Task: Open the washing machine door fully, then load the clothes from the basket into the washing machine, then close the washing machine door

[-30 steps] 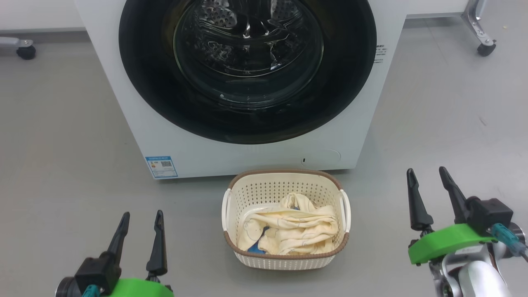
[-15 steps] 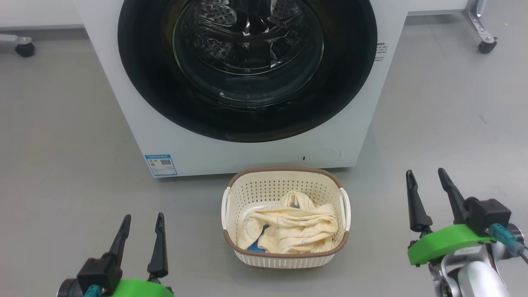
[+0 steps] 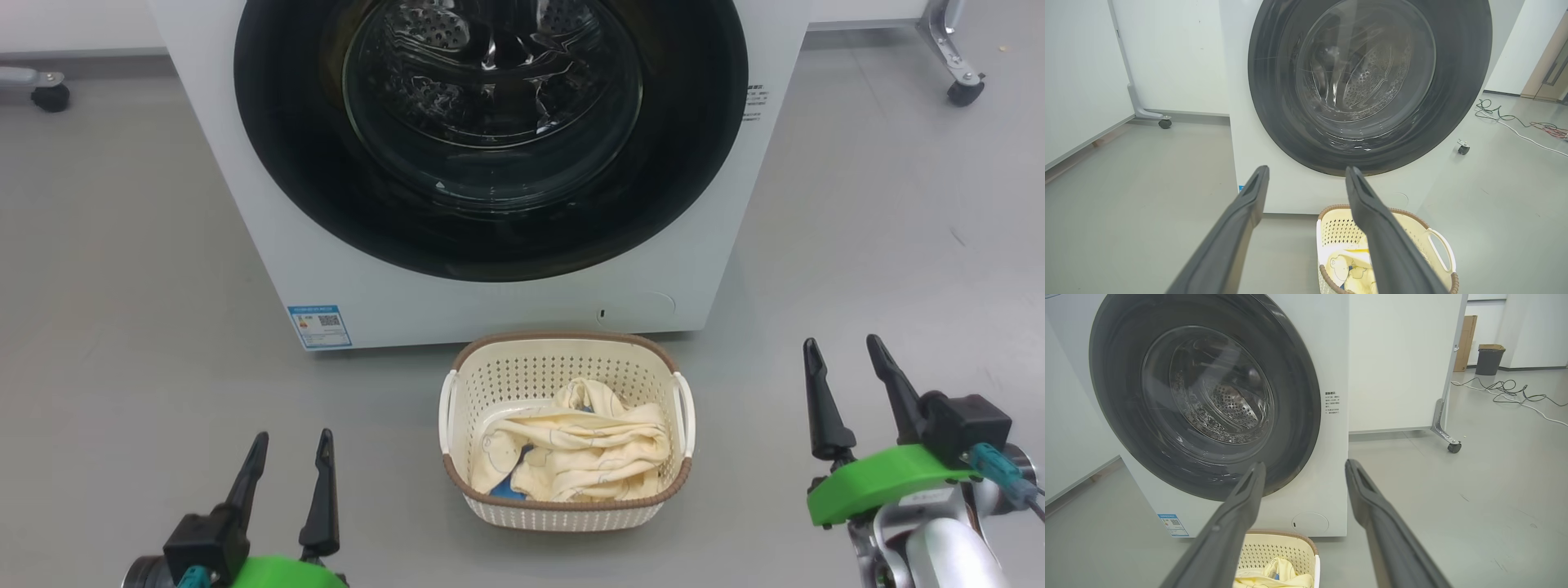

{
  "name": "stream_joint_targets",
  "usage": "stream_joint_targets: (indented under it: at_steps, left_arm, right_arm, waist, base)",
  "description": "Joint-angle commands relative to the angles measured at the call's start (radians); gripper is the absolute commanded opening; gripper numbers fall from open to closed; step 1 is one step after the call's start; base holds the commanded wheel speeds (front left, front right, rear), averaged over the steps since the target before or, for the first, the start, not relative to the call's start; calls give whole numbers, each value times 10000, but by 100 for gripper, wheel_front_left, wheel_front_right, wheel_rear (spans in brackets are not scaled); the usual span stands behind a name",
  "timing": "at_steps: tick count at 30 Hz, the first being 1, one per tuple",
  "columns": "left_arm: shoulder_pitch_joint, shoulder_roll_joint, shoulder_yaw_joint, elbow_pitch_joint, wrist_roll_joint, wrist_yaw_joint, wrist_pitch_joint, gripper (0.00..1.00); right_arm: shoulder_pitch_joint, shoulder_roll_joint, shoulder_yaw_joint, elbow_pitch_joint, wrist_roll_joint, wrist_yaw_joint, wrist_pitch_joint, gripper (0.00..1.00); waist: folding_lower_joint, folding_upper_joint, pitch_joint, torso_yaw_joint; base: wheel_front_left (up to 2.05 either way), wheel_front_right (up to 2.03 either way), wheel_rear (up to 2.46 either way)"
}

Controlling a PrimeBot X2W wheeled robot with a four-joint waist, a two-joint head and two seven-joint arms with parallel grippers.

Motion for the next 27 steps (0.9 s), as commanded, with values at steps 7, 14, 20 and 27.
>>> stream_joint_targets:
  at_steps: [7, 14, 20, 27]
  left_arm:
    - [-514, 131, 293, -342, -42, 51, -111, 100]
    - [-484, 131, 264, -343, -62, 30, -111, 100]
    - [-524, 150, 192, -307, 165, -9, -111, 100]
    - [-522, 146, 213, -363, 192, -38, -111, 100]
  right_arm:
    - [-588, -200, 192, -256, 116, -27, -70, 100]
    - [-596, -200, 184, -286, 142, -27, -47, 100]
    - [-595, -200, 167, -295, 111, -27, -32, 100]
    - [-596, -200, 168, -300, 102, -27, -31, 100]
  waist:
    - [0, 0, -31, -3]
    - [0, 0, 11, -15]
    - [0, 0, 47, -8]
    - [0, 0, 84, 12]
  base:
    - [0, 0, 0]
    - [0, 0, 0]
    - [26, 30, -56]
    - [76, 76, -152]
